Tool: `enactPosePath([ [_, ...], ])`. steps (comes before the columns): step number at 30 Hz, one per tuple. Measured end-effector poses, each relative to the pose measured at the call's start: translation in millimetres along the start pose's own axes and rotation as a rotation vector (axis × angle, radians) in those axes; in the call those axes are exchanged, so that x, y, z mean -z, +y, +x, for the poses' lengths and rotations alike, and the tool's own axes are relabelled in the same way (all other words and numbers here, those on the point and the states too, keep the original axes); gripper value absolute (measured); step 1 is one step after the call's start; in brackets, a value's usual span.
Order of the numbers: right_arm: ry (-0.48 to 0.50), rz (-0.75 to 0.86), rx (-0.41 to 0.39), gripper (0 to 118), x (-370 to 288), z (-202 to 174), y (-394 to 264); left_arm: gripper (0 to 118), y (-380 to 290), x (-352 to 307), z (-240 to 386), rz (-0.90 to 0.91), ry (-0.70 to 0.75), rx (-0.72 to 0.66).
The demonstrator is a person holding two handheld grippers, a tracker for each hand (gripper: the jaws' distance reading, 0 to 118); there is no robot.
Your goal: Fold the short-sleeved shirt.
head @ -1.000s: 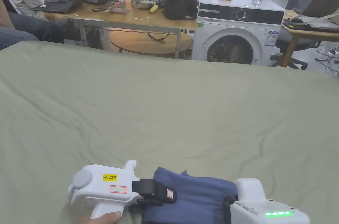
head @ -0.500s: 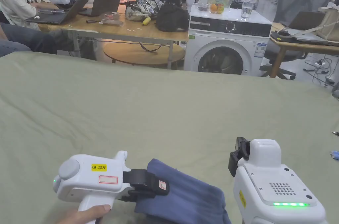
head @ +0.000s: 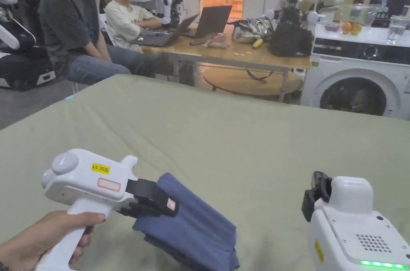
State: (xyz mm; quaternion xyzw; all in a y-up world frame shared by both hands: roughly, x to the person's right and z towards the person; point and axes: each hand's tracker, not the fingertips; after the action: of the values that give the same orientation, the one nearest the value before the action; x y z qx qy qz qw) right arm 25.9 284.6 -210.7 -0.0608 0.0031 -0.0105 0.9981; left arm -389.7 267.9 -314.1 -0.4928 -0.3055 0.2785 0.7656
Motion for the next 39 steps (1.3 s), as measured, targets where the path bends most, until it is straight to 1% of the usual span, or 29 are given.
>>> enactPosePath([
  [2, 0.024, -0.005, -0.001, 0, 9, -17, 1, 21, 9, -28, -18, 0.011, 0.033, -0.031],
  [3, 0.044, -0.006, -0.001, 0, 14, -25, 1, 21, 17, -46, -36, 0.01, 0.062, -0.035],
  [7, 0.088, -0.013, -0.019, 0, 30, -59, -1, 21, 37, -99, -68, 0.006, 0.181, -0.056],
  [13, 0.144, -0.032, -0.013, 0, 44, -96, -3, 21, 60, -168, -115, 0.009, 0.32, -0.101],
  [14, 0.156, -0.035, -0.011, 0, 45, -99, -4, 21, 62, -176, -121, 0.001, 0.353, -0.118],
  [15, 0.16, -0.036, -0.016, 0, 45, -103, -5, 21, 53, -176, -110, -0.01, 0.374, -0.121],
  [18, 0.175, -0.044, -0.038, 0, 45, -109, -7, 21, 49, -187, -113, -0.029, 0.457, -0.142],
  [19, 0.178, -0.046, -0.043, 0, 46, -109, -8, 21, 60, -200, -133, -0.037, 0.482, -0.144],
  [20, 0.179, -0.05, -0.047, 0, 46, -109, -9, 21, 61, -204, -140, -0.037, 0.511, -0.158],
  [22, 0.179, -0.06, -0.049, 0, 48, -109, -11, 21, 58, -202, -150, -0.048, 0.558, -0.176],
  [24, 0.176, -0.073, -0.047, 0, 50, -108, -14, 21, 42, -191, -147, -0.055, 0.598, -0.185],
  [25, 0.175, -0.081, -0.045, 0, 51, -107, -15, 23, 38, -185, -150, -0.061, 0.601, -0.195],
  [26, 0.175, -0.086, -0.044, 0, 51, -107, -16, 29, 35, -180, -150, -0.069, 0.62, -0.203],
  [28, 0.173, -0.094, -0.045, 0, 51, -105, -17, 41, 34, -174, -151, -0.088, 0.701, -0.172],
  [30, 0.169, -0.097, -0.049, 0, 51, -103, -18, 58, 31, -168, -148, -0.088, 0.77, -0.144],
  [32, 0.167, -0.1, -0.05, 0, 52, -101, -17, 58, 35, -174, -151, -0.091, 0.818, -0.119],
  [34, 0.167, -0.103, -0.051, 0, 52, -99, -16, 58, 37, -181, -145, -0.073, 0.831, -0.111],
  [35, 0.166, -0.102, -0.052, 0, 52, -99, -16, 58, 55, -194, -168, -0.061, 0.836, -0.106],
  [39, 0.162, -0.098, -0.049, 0, 51, -96, -14, 58, 66, -220, -154, 0.079, 0.816, -0.098],
])
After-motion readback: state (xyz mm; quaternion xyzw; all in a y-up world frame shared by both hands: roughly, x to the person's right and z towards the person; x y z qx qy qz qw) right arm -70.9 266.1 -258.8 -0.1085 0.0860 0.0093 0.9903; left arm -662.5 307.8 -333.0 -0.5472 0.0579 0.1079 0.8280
